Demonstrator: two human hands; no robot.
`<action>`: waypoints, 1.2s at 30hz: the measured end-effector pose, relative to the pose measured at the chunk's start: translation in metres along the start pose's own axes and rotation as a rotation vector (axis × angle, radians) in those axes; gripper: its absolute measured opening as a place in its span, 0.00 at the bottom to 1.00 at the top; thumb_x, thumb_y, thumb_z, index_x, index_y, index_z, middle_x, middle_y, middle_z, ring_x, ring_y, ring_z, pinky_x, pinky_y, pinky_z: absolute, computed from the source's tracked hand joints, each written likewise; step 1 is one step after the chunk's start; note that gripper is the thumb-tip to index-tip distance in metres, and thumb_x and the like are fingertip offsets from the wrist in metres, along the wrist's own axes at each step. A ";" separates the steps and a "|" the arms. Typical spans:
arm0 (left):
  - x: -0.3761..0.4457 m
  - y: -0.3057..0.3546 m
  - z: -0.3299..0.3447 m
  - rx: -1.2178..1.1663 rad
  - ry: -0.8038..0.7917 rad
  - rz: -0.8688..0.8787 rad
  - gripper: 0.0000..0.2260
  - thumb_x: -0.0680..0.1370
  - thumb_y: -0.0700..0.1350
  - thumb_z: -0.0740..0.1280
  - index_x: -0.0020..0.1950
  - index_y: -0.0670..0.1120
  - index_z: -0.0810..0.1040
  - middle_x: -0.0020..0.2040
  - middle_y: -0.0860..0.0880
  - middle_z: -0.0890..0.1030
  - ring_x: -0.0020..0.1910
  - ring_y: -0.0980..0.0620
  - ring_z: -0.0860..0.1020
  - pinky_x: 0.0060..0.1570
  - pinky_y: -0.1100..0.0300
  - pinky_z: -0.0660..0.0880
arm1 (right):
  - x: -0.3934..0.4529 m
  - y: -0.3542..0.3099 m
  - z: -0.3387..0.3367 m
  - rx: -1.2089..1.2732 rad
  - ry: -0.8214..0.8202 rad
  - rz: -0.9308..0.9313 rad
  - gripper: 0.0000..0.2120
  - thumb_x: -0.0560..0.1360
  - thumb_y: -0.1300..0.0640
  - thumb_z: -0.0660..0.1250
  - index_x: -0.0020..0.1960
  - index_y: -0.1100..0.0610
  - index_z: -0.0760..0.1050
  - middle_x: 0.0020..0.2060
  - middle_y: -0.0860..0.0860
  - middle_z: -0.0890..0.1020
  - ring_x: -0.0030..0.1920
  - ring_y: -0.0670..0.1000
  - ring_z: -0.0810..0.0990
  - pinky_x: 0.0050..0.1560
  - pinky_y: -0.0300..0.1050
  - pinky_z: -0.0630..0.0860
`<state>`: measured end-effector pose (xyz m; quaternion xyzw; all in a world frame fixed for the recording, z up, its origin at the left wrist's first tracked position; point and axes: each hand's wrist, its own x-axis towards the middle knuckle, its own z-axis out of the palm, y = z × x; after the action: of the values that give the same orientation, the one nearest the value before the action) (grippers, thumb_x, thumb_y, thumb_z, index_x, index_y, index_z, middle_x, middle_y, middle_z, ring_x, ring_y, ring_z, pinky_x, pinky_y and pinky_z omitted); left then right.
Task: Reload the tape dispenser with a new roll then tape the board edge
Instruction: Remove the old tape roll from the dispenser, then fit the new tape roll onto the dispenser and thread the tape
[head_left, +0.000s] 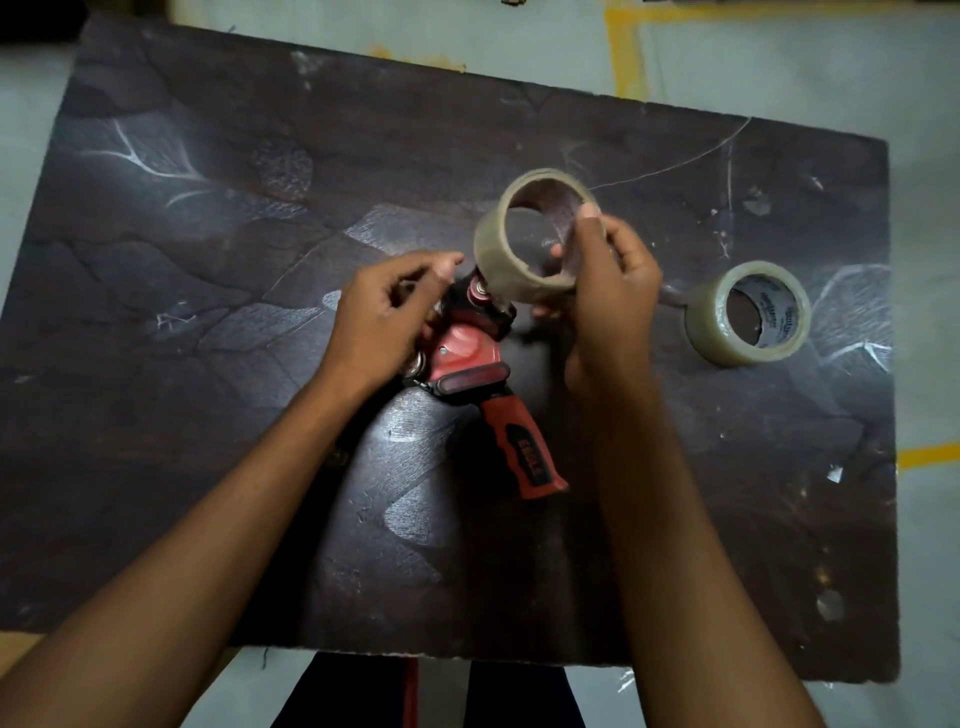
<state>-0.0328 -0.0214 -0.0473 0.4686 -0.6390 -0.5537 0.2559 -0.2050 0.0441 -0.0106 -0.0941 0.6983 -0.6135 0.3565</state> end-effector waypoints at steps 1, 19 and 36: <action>0.000 -0.002 0.000 0.028 -0.010 0.008 0.10 0.83 0.51 0.70 0.62 0.52 0.87 0.44 0.61 0.87 0.40 0.65 0.82 0.43 0.65 0.77 | 0.009 -0.006 -0.001 -0.009 0.009 0.005 0.08 0.83 0.53 0.68 0.48 0.55 0.79 0.41 0.57 0.80 0.28 0.50 0.78 0.25 0.44 0.77; 0.006 -0.022 0.001 0.034 -0.074 -0.025 0.15 0.72 0.58 0.77 0.59 0.63 0.87 0.52 0.56 0.90 0.39 0.55 0.84 0.47 0.48 0.81 | 0.035 -0.008 -0.002 -0.428 -0.131 -0.092 0.20 0.81 0.56 0.70 0.72 0.54 0.74 0.44 0.48 0.83 0.40 0.45 0.82 0.46 0.47 0.83; -0.005 -0.016 0.020 0.145 -0.103 0.005 0.22 0.70 0.62 0.78 0.63 0.59 0.87 0.55 0.58 0.89 0.39 0.60 0.83 0.48 0.55 0.78 | 0.002 0.020 -0.153 -1.120 0.297 -0.244 0.16 0.79 0.58 0.69 0.65 0.60 0.78 0.84 0.59 0.59 0.81 0.64 0.62 0.76 0.56 0.65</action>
<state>-0.0423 -0.0068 -0.0661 0.4554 -0.6909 -0.5285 0.1893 -0.2940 0.1689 -0.0308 -0.2609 0.9424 -0.1945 0.0780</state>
